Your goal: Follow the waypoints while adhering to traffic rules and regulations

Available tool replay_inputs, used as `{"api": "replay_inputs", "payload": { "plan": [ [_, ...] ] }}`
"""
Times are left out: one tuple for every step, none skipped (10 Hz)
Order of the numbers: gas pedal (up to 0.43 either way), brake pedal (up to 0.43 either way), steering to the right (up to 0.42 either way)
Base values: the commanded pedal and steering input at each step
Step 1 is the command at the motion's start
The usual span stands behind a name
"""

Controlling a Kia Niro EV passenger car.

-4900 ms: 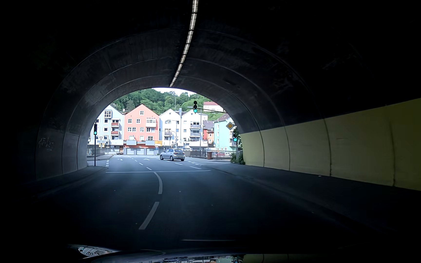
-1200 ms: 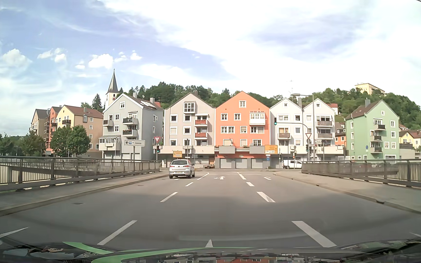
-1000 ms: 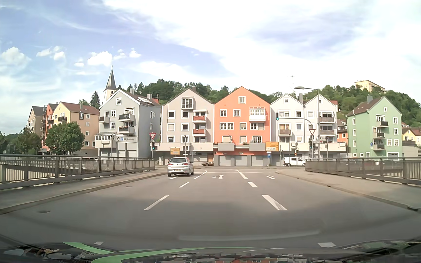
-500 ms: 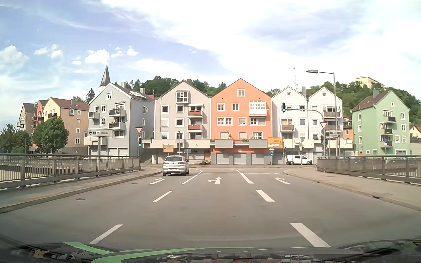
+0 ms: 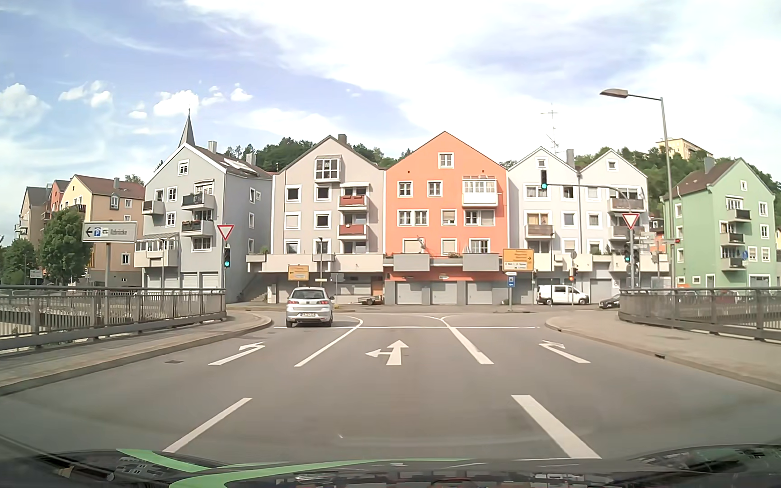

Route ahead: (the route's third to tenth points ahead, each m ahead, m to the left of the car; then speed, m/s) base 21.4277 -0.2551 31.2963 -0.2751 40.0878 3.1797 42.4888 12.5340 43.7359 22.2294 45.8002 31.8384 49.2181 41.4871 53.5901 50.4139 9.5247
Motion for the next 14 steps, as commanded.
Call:
{"api": "replay_inputs", "payload": {
  "plan": [
    [0.000,0.000,0.003],
    [0.000,0.000,0.002],
    [0.000,0.000,0.002],
    [0.000,0.006,0.002],
    [0.000,0.012,0.002],
    [0.000,0.012,0.002],
    [0.000,0.024,0.001],
    [0.000,0.043,0.001],
    [0.000,0.085,0.001],
    [0.000,0.104,0.000],
    [0.000,0.104,0.000],
    [0.000,0.104,-0.001],
    [0.000,0.104,-0.001],
    [0.000,0.104,-0.003]
  ]
}}
